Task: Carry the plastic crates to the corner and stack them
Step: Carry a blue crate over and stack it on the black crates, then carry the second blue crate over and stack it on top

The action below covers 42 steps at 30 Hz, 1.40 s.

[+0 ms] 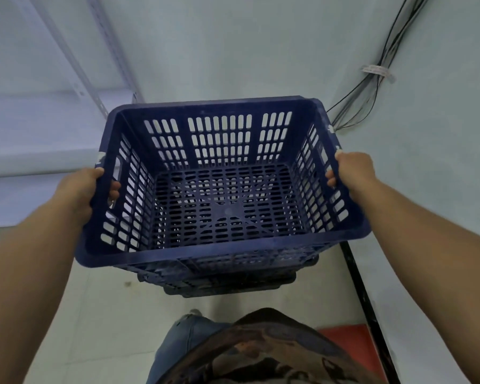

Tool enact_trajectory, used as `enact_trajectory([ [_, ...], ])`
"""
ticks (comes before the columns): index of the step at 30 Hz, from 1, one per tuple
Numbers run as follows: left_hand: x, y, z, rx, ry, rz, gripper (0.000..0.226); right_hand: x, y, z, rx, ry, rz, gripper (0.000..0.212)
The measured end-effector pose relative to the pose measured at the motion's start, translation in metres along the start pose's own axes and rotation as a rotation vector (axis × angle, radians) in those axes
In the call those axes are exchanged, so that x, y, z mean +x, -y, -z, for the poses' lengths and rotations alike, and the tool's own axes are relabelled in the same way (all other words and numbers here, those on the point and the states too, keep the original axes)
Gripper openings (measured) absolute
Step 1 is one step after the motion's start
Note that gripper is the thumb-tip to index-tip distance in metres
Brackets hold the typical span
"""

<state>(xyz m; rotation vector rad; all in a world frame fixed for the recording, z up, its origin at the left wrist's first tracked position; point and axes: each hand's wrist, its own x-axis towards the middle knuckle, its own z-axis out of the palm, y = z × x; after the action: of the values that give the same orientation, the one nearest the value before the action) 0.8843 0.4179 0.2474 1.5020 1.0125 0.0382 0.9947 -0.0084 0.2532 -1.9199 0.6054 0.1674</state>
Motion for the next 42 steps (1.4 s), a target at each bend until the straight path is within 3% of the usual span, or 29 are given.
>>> enact_trajectory([
  [6,0.004,0.003,0.002,0.002,-0.048,-0.012,0.04,0.002,-0.002,0.0,-0.032,0.005,0.007,0.041],
  [11,-0.005,-0.001,-0.003,0.027,-0.082,-0.031,0.038,0.001,-0.003,0.001,-0.124,-0.016,0.042,0.042],
  [15,-0.008,-0.002,-0.006,0.179,-0.134,-0.062,0.037,0.0,0.0,0.001,-0.295,-0.027,0.095,0.04],
  [19,-0.023,-0.007,-0.006,0.5,-0.249,-0.138,0.041,-0.003,0.0,0.003,-0.457,-0.045,0.146,0.043],
  [22,-0.056,-0.016,-0.017,0.533,-0.3,-0.289,0.047,-0.015,0.0,0.006,-0.486,-0.173,0.208,0.044],
  [26,-0.101,-0.025,-0.035,0.456,-0.177,-0.532,0.042,-0.047,-0.005,0.014,-0.479,-0.305,0.412,0.04],
  [31,-0.139,-0.01,-0.042,0.35,0.087,-0.553,0.036,-0.105,-0.028,0.021,-0.325,-0.316,0.492,0.04],
  [42,-0.218,0.08,-0.018,0.312,0.589,-0.451,0.018,-0.291,-0.129,0.041,-0.207,-0.505,0.186,0.031],
])
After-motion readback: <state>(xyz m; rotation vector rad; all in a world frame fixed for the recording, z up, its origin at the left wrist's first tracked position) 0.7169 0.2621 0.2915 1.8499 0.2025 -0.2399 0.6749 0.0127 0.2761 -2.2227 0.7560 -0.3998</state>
